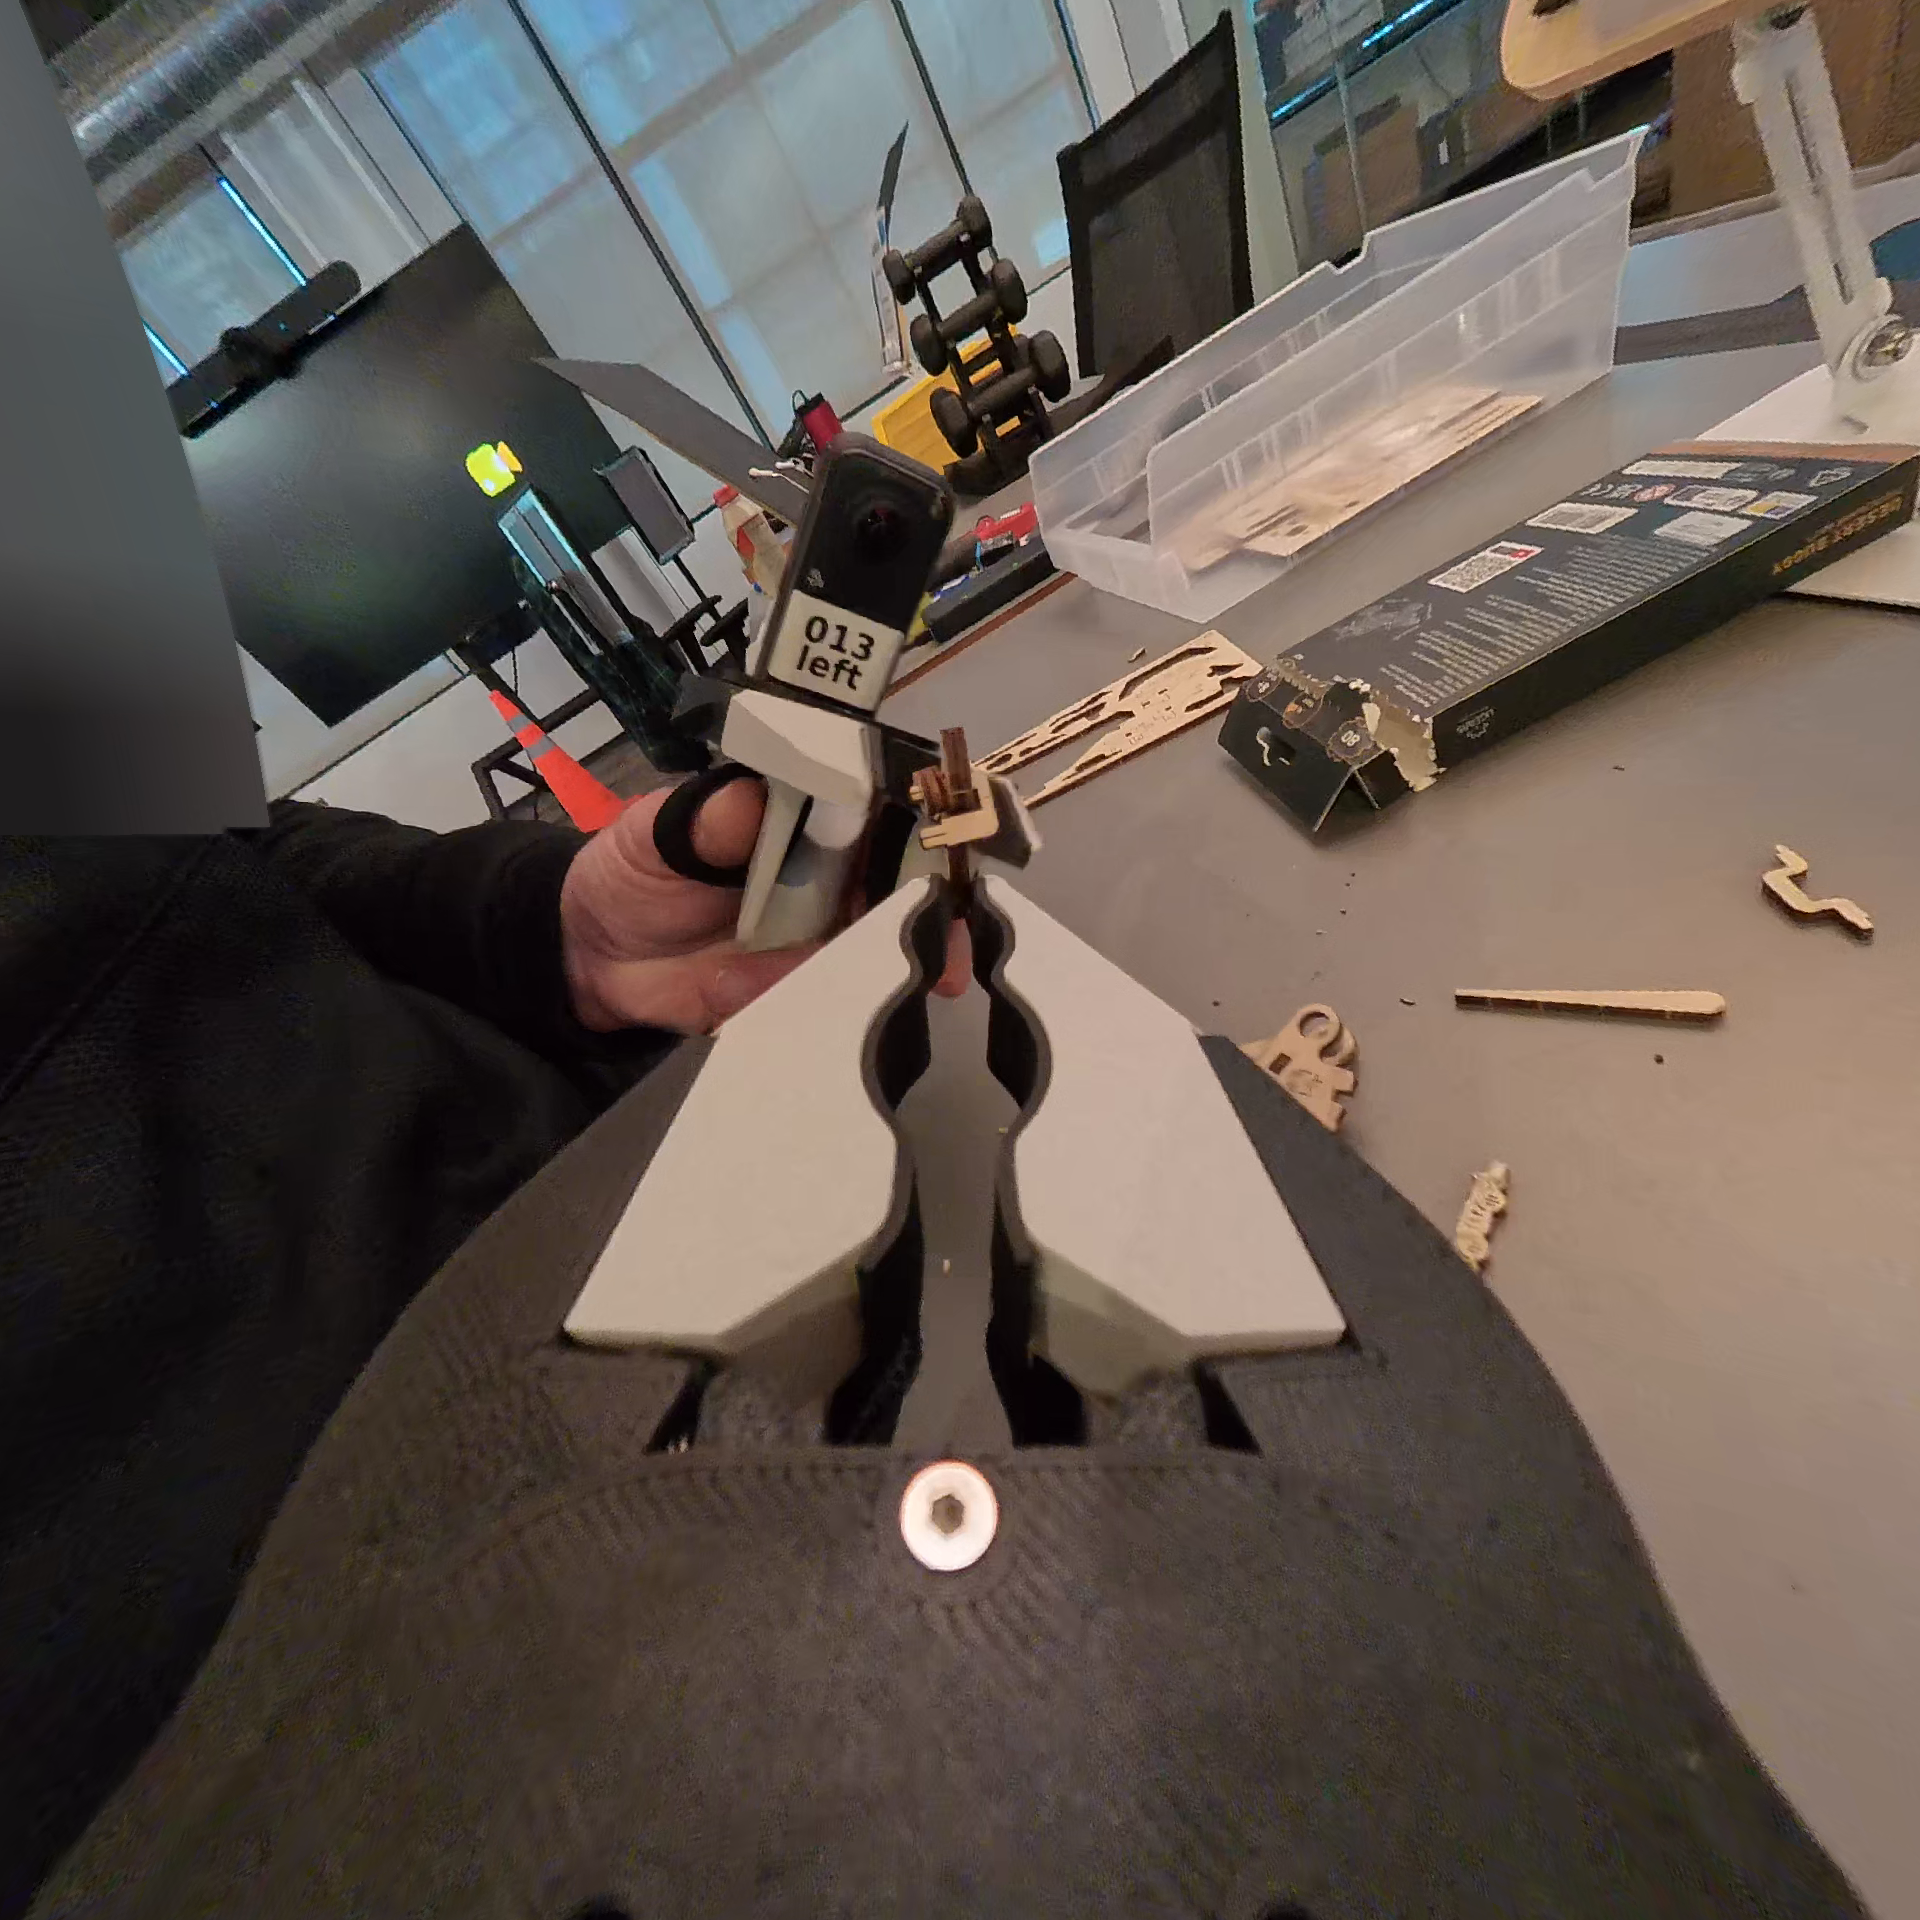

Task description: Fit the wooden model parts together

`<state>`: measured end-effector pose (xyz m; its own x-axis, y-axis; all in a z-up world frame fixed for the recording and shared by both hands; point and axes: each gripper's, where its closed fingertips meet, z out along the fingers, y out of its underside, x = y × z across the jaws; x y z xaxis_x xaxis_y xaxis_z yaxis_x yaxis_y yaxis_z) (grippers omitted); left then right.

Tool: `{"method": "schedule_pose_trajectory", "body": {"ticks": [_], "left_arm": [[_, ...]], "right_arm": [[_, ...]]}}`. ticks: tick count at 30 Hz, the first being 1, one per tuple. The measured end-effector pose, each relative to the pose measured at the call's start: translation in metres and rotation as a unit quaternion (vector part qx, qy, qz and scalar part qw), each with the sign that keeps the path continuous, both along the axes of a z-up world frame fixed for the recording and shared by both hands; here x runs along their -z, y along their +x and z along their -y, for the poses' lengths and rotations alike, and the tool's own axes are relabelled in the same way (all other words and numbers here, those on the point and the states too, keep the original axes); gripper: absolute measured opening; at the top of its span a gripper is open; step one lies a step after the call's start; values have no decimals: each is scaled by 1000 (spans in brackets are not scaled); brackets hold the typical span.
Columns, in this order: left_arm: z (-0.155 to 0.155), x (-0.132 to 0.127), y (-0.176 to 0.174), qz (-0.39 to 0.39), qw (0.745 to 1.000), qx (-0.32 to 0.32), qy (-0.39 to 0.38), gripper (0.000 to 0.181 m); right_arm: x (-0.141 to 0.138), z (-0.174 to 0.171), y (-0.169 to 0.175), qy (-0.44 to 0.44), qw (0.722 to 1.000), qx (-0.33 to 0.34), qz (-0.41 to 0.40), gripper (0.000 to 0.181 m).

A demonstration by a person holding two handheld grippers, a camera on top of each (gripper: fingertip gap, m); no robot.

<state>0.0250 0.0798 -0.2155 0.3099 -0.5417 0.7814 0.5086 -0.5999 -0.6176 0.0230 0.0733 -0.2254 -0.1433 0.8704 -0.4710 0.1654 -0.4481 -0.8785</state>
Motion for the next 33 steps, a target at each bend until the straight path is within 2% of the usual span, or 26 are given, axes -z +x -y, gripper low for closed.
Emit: {"method": "schedule_pose_trajectory", "body": {"ticks": [1,3,6,7,10,14,18,21,23,26,29,33], "left_arm": [[-2,9,-7,-33,999,-9,-10,27],[-6,38,-22,-157,986,-30,-38,30],[-3,80,-33,-347,936,-16,-65,45],[-2,88,-32,-379,923,-6,-68,49],[-4,106,-29,-456,887,10,-76,47],[-10,121,-22,-496,863,35,-93,38],[-10,128,-25,-527,844,37,-91,21],[-11,128,-25,-507,856,30,-97,13],[-14,121,-25,-472,876,12,-97,13],[-25,99,-25,-366,925,-30,-92,13],[-36,71,-22,-254,963,-59,-69,13],[-47,49,-11,-179,980,-74,-36,13]], "right_arm": [[2,-4,3,0,1000,5,4,1],[9,-13,11,3,1000,18,13,0],[19,-26,24,1,999,42,26,0],[23,-29,27,-2,999,45,29,0],[32,-31,34,-6,998,54,40,0],[36,-30,37,-6,997,57,41,0],[37,-31,39,0,997,62,44,0],[38,-31,42,-3,997,63,44,0],[39,-32,43,-3,997,65,48,0],[40,-34,43,-17,996,75,51,0],[34,-37,38,-54,993,93,39,0],[29,-43,28,-108,988,110,16,1]]}}
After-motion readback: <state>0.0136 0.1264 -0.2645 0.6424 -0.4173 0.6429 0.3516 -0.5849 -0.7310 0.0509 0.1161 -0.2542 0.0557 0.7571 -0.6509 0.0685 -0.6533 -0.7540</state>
